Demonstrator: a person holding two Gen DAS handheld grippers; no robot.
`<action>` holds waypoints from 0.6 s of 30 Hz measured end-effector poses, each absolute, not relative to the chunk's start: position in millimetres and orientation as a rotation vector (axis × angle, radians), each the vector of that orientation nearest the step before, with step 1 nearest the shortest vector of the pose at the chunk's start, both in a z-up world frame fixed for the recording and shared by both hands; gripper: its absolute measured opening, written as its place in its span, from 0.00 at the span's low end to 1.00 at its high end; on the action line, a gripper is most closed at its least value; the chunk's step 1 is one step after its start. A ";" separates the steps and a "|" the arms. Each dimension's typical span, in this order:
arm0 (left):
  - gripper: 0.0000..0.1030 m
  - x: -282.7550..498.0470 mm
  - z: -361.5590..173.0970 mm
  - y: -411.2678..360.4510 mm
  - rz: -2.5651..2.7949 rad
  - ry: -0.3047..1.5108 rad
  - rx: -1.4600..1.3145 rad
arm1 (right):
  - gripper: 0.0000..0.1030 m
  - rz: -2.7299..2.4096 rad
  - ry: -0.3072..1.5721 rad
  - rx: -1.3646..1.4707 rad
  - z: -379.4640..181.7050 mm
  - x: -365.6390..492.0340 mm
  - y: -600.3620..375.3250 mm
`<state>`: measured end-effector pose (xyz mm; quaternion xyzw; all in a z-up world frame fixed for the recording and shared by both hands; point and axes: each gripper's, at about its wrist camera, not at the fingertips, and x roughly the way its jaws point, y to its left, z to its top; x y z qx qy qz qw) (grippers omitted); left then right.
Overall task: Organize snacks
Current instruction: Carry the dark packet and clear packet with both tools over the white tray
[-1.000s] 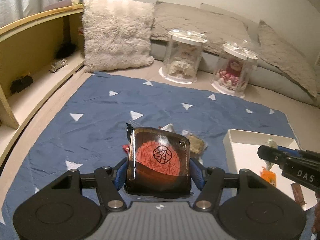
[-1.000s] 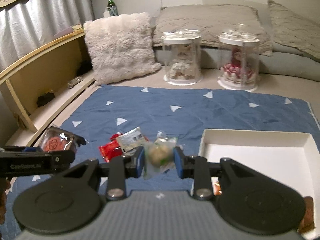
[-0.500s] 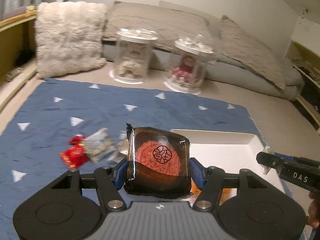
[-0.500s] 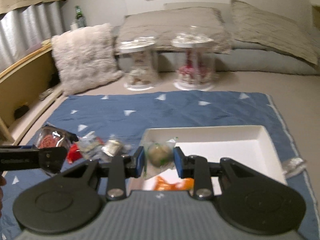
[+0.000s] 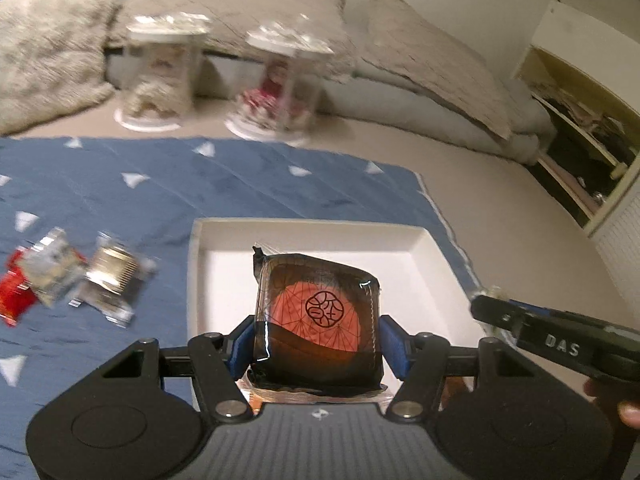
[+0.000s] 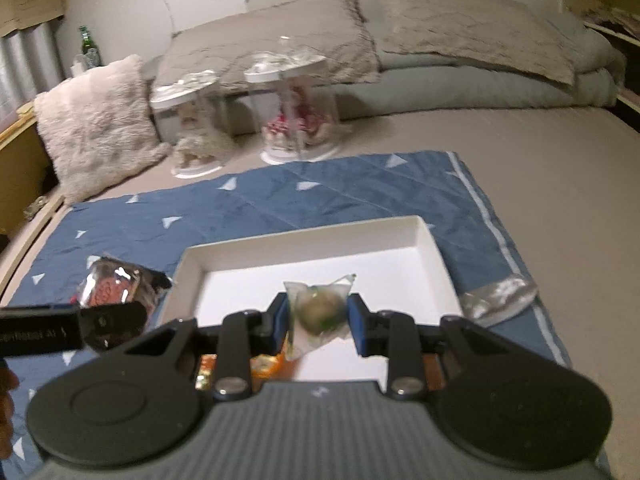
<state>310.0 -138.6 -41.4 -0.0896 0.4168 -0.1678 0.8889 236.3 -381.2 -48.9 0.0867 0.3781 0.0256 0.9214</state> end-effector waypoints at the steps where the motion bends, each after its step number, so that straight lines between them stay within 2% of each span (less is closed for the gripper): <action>1: 0.62 311.6 -44.9 -144.0 -0.362 0.875 -0.194 | 0.35 0.046 0.782 0.184 -51.2 236.3 -386.3; 18: 0.63 348.9 -125.3 -215.0 -0.553 1.052 -0.338 | 0.35 -0.066 0.865 0.287 -88.5 271.5 -434.2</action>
